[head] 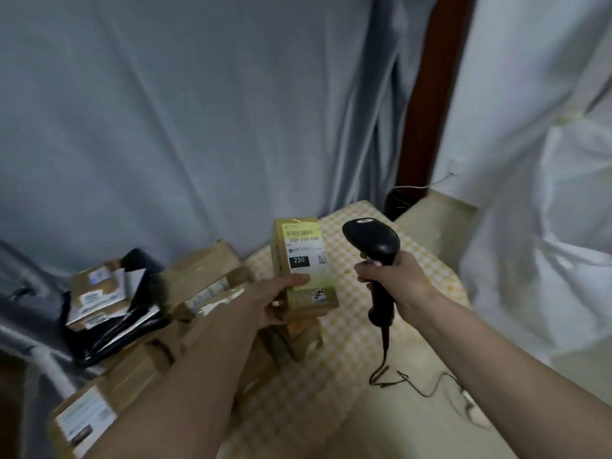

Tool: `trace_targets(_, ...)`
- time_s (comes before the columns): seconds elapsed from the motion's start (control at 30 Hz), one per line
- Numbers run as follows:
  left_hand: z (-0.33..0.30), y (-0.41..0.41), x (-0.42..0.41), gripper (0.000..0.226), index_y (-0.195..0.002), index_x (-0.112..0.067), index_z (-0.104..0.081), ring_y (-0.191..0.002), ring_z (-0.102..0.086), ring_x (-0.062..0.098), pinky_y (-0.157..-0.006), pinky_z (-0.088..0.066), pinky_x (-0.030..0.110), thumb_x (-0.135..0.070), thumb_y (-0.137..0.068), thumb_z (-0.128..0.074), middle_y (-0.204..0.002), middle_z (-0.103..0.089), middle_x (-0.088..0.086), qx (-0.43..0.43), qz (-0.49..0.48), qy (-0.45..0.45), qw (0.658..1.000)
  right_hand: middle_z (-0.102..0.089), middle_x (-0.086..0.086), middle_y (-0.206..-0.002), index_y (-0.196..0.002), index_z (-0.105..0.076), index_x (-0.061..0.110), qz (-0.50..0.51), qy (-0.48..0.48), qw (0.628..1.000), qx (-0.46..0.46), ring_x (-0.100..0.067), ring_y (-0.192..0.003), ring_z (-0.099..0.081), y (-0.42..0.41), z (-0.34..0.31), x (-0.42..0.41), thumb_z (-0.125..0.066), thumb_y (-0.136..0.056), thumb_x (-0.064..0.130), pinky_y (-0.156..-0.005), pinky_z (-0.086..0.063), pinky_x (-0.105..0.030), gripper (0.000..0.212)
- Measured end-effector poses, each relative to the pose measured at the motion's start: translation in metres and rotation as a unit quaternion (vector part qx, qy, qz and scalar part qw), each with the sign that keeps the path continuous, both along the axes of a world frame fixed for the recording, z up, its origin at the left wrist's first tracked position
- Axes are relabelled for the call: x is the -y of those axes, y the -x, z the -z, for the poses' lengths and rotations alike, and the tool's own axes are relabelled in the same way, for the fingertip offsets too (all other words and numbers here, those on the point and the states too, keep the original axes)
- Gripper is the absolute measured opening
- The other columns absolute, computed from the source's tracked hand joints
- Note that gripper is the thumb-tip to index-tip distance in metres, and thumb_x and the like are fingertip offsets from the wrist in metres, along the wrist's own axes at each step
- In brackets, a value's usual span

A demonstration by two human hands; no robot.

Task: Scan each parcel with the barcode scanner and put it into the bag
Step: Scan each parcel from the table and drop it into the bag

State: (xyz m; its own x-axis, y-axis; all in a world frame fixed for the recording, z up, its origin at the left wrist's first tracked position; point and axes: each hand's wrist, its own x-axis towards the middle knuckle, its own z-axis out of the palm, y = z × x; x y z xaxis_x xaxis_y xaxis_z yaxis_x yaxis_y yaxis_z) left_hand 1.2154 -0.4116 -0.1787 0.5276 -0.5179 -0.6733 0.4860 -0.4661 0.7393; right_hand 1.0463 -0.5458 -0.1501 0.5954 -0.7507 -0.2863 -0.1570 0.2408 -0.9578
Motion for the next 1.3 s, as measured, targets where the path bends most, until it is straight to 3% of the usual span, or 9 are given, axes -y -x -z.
trace_targets(0.1, 0.002, 0.046, 0.048, 0.036, -0.101, -0.011, -0.069, -0.090, -0.067, 0.023, -0.087, -0.053, 0.039, -0.022, -0.070, -0.084, -0.096, -0.072, 0.006, -0.007, 0.052, 0.005, 0.999, -0.057, -0.015, -0.082, -0.088, -0.060, -0.011, 0.038, 0.008, 0.999, -0.006, -0.025, -0.076, -0.052, 0.061, -0.007, 0.034, -0.064, -0.076, -0.013, -0.069, -0.042, -0.032, 0.013)
trace_targets(0.23, 0.007, 0.106, 0.100, 0.045, -0.107, -0.010, -0.069, -0.069, -0.065, 0.015, -0.064, -0.051, 0.028, -0.027, -0.068, -0.085, -0.085, -0.071, 0.002, -0.012, 0.108, 0.009, 0.994, -0.065, -0.012, -0.086, -0.079, -0.061, 0.006, 0.086, 0.015, 0.996, -0.010, -0.021, -0.079, -0.059, 0.136, -0.011, 0.074, -0.065, -0.077, -0.012, -0.079, -0.048, -0.035, 0.019)
trace_targets(0.4, 0.013, 0.174, 0.152, 0.047, -0.109, -0.012, -0.069, -0.088, -0.064, 0.019, -0.081, -0.048, 0.033, -0.031, -0.068, -0.085, -0.097, -0.071, 0.003, -0.009, 0.157, 0.006, 0.988, -0.060, -0.014, -0.084, -0.100, -0.063, -0.003, 0.138, 0.030, 0.990, -0.020, -0.025, -0.075, -0.055, 0.219, -0.009, 0.112, -0.068, -0.077, -0.007, -0.078, -0.047, -0.040, 0.024)
trace_targets(0.57, 0.009, 0.231, 0.192, 0.039, -0.106, -0.013, -0.067, -0.088, -0.063, 0.019, -0.076, -0.048, 0.031, -0.029, -0.074, -0.081, -0.098, -0.069, 0.004, -0.003, 0.191, 0.001, 0.982, -0.053, -0.012, -0.075, -0.108, -0.058, -0.009, 0.176, 0.020, 0.984, -0.009, -0.021, -0.066, -0.049, 0.279, -0.007, 0.144, -0.065, -0.077, -0.010, -0.065, -0.043, -0.033, 0.031)
trace_targets(0.7, 0.005, 0.260, 0.230, 0.033, -0.101, -0.013, -0.065, -0.086, -0.065, 0.019, -0.075, -0.050, 0.031, -0.026, -0.074, -0.081, -0.093, -0.070, 0.005, 0.012, 0.210, -0.007, 0.978, -0.051, -0.007, -0.073, -0.107, -0.056, -0.013, 0.210, 0.015, 0.978, 0.009, -0.018, -0.067, -0.049, 0.311, 0.000, 0.172, -0.066, -0.078, -0.009, -0.066, -0.042, -0.029, 0.031)
trace_targets(0.87, 0.008, 0.285, 0.289, 0.041, -0.104, -0.013, -0.065, -0.095, -0.064, 0.022, -0.091, -0.048, 0.036, -0.028, -0.070, -0.083, -0.099, -0.070, 0.006, 0.043, 0.232, -0.012, 0.972, -0.052, -0.004, -0.073, -0.088, -0.059, 0.007, 0.250, -0.016, 0.967, 0.046, -0.018, -0.071, -0.051, 0.334, 0.010, 0.218, -0.070, -0.078, -0.006, -0.066, -0.044, -0.027, 0.020)
trace_targets(0.97, 0.010, 0.297, 0.327, 0.048, -0.108, -0.014, -0.062, -0.103, -0.061, 0.025, -0.103, -0.041, 0.049, -0.032, -0.069, -0.083, -0.107, -0.067, 0.008, 0.056, 0.262, -0.021, 0.963, -0.051, -0.005, -0.074, -0.088, -0.057, 0.007, 0.261, -0.024, 0.963, 0.055, -0.017, -0.071, -0.050, 0.343, 0.018, 0.248, -0.070, -0.077, -0.007, -0.066, -0.043, -0.026, 0.022)
trace_targets(1.17, 0.021, 0.311, 0.428, 0.052, -0.114, -0.009, -0.062, -0.097, -0.065, 0.028, -0.091, -0.053, 0.048, -0.025, -0.070, -0.084, -0.104, -0.069, 0.011, 0.035, 0.223, 0.003, 0.974, -0.054, -0.010, -0.080, -0.092, -0.060, 0.005, 0.284, -0.046, 0.956, 0.052, -0.026, -0.079, -0.055, 0.358, 0.027, 0.333, -0.070, -0.075, -0.008, -0.077, -0.046, -0.037, 0.023)
trace_targets(1.3, 0.020, 0.314, 0.493, 0.051, -0.114, -0.010, -0.063, -0.099, -0.065, 0.030, -0.091, -0.053, 0.051, -0.027, -0.070, -0.083, -0.105, -0.069, 0.012, 0.020, 0.208, -0.003, 0.978, -0.058, -0.011, -0.088, -0.098, -0.061, 0.004, 0.296, -0.050, 0.953, 0.045, -0.026, -0.076, -0.054, 0.364, 0.023, 0.401, -0.069, -0.075, -0.010, -0.070, -0.046, -0.035, 0.027)
